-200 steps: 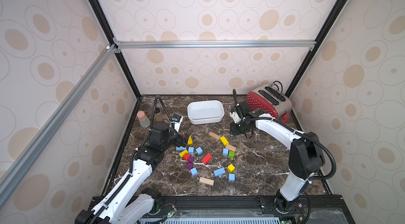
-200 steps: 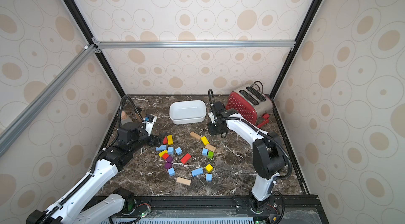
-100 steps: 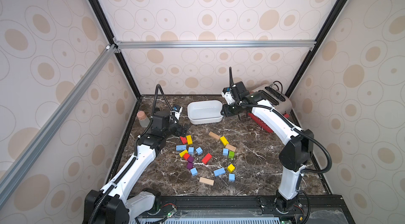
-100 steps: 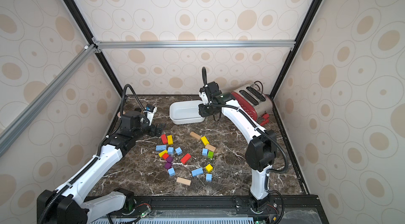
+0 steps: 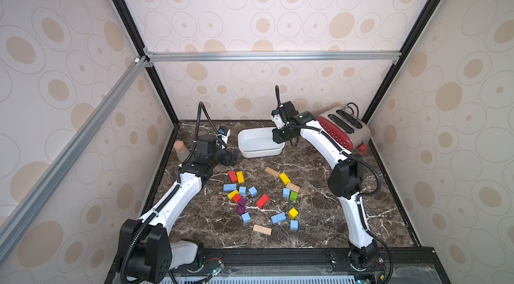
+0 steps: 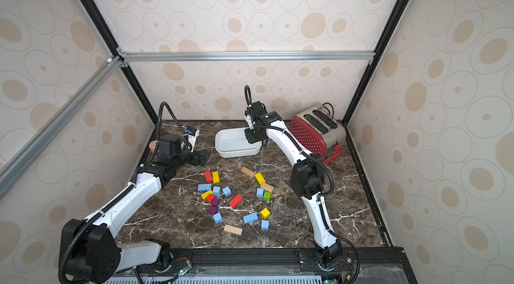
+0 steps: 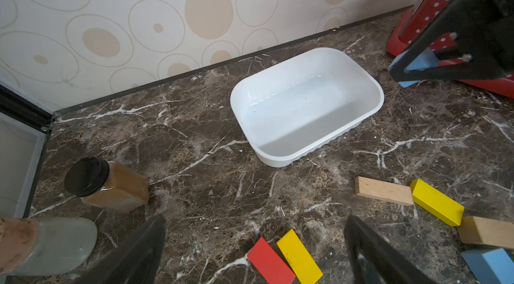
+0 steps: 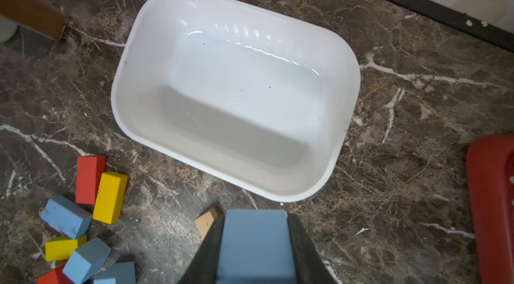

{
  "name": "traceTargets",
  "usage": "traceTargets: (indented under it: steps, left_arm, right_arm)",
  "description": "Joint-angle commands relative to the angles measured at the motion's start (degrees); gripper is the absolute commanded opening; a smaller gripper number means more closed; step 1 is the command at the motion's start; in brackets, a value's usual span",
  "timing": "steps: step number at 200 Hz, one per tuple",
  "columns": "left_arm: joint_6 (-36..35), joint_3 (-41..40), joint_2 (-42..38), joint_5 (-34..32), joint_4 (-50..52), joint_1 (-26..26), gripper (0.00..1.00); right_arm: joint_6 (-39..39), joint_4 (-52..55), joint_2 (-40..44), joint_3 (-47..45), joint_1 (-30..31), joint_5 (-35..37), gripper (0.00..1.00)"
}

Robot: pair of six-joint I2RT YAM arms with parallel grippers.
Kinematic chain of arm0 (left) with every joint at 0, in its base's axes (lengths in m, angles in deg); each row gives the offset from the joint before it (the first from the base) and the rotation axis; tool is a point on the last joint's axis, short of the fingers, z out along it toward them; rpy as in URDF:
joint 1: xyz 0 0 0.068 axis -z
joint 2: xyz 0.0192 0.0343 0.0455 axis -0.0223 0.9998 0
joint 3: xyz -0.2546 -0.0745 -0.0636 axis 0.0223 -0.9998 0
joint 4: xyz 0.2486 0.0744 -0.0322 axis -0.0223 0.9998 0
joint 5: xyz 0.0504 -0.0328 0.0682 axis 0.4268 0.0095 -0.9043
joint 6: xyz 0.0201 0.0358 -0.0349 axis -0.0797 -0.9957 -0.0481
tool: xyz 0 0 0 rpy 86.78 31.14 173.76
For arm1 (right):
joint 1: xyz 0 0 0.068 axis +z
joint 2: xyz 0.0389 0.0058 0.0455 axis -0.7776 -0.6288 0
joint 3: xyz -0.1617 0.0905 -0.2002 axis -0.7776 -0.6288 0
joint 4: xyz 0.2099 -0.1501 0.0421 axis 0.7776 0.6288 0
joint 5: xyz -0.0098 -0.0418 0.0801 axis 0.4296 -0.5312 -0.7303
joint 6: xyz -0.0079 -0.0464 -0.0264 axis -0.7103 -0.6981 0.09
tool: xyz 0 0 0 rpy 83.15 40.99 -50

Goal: Pick out the blue building blocks
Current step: Place the building block in the storage box.

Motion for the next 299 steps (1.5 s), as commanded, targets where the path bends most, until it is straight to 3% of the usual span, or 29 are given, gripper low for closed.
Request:
traceTargets:
  steps: [1,120,258,276,299]
  left_arm:
    - [0.8,-0.6,0.8,0.5,-2.6,-0.4,0.99]
    - [3.6,-5.5,1.5,1.0,-5.4,-0.4,0.99]
    - [1.8,-7.8,-2.1,0.7,-3.5,-0.4,1.00]
    - [1.4,-7.8,-2.5,0.5,-2.7,-0.4,0.99]
    - [1.3,-8.1,-3.4,0.1,-2.2,-0.5,0.99]
  right_arm:
    - [-1.8,1.7,-3.9,4.6,0.4,1.6,0.00]
    - [-1.8,-3.0,-16.4,11.0,0.5,2.8,0.00]
    - [1.7,0.1,-15.0,4.4,0.4,6.6,0.00]
    - [2.0,-0.1,-14.4,3.3,0.4,6.6,0.05]
    - [2.2,-0.1,-13.8,3.2,0.5,5.6,0.19]
